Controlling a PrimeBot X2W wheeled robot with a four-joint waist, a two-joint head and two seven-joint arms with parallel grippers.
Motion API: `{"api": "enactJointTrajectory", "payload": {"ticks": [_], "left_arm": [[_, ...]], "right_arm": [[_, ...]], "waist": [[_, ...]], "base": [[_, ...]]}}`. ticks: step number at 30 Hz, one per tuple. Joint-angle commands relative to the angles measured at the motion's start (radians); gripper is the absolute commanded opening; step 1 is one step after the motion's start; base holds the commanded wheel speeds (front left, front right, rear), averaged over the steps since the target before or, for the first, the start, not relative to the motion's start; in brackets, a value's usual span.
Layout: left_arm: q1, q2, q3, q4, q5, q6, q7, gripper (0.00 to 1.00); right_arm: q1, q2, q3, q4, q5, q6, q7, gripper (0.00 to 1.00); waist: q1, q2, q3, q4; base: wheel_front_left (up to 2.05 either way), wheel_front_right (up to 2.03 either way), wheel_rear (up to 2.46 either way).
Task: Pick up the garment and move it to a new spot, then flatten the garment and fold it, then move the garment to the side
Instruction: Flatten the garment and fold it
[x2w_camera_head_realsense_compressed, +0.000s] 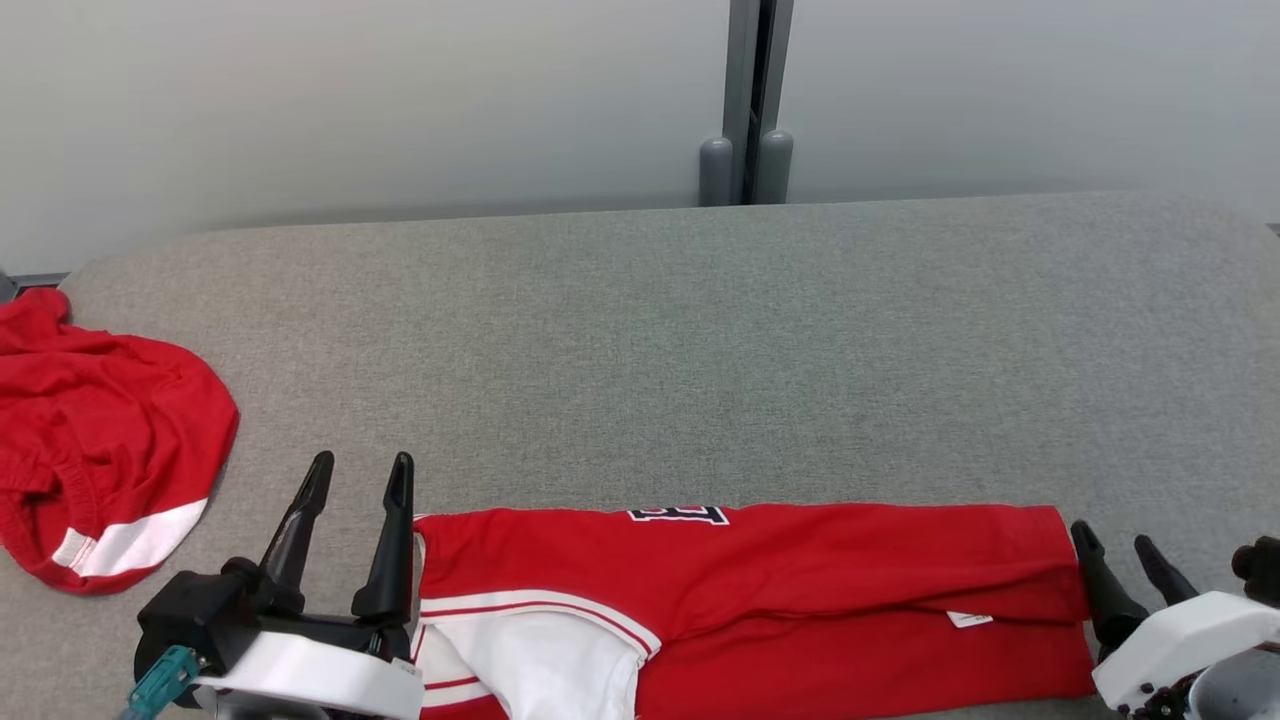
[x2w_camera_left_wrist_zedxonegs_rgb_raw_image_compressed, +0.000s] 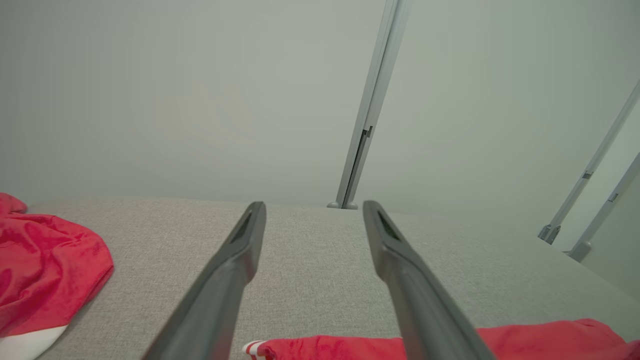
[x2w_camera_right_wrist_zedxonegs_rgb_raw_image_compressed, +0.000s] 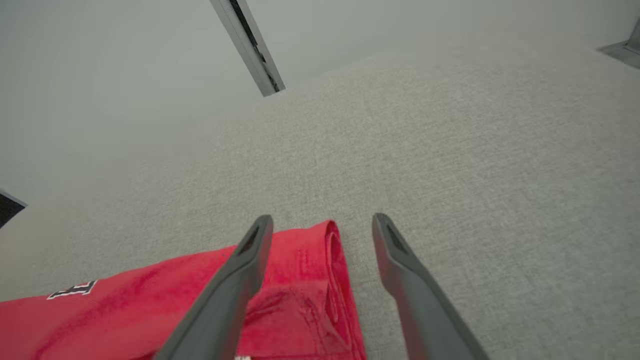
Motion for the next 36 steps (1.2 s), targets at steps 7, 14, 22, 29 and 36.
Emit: {"api": "enactJointTrajectory", "payload": {"ticks": [7, 14, 22, 29, 36], "left_arm": [[-0.042, -0.01, -0.024, 0.033, 0.018, -0.024, 0.001, 1.0], [-0.061, -0.006, -0.032, 0.057, 0.017, -0.033, 0.003, 1.0], [-0.059, -0.007, -0.043, 0.068, 0.017, -0.031, 0.004, 1.0], [-0.055, -0.006, -0.041, 0.071, 0.012, -0.026, 0.003, 1.0], [-0.041, -0.008, -0.043, 0.068, 0.013, -0.023, 0.002, 1.0]], "right_arm": [[-0.044, 0.001, 0.031, 0.185, 0.073, 0.0, 0.031, 1.0], [-0.057, 0.008, 0.041, 0.304, 0.103, 0.0, 0.025, 1.0], [-0.081, 0.022, 0.099, 0.35, 0.152, 0.0, 0.015, 0.0], [-0.109, -0.005, 0.109, 0.345, 0.182, 0.0, -0.058, 0.0], [-0.136, -0.077, 0.082, 0.351, 0.202, 0.0, -0.117, 0.0]], "waist": [[0.0, 0.0, 0.021, 0.045], [0.0, 0.0, 0.019, 0.071], [0.0, 0.0, 0.004, 0.088], [0.0, 0.0, -0.004, 0.087], [0.0, 0.0, -0.015, 0.06]], "base": [[0.0, 0.0, 0.0], [0.0, 0.0, 0.0], [0.0, 0.0, 0.0], [0.0, 0.0, 0.0], [0.0, 0.0, 0.0]]}}
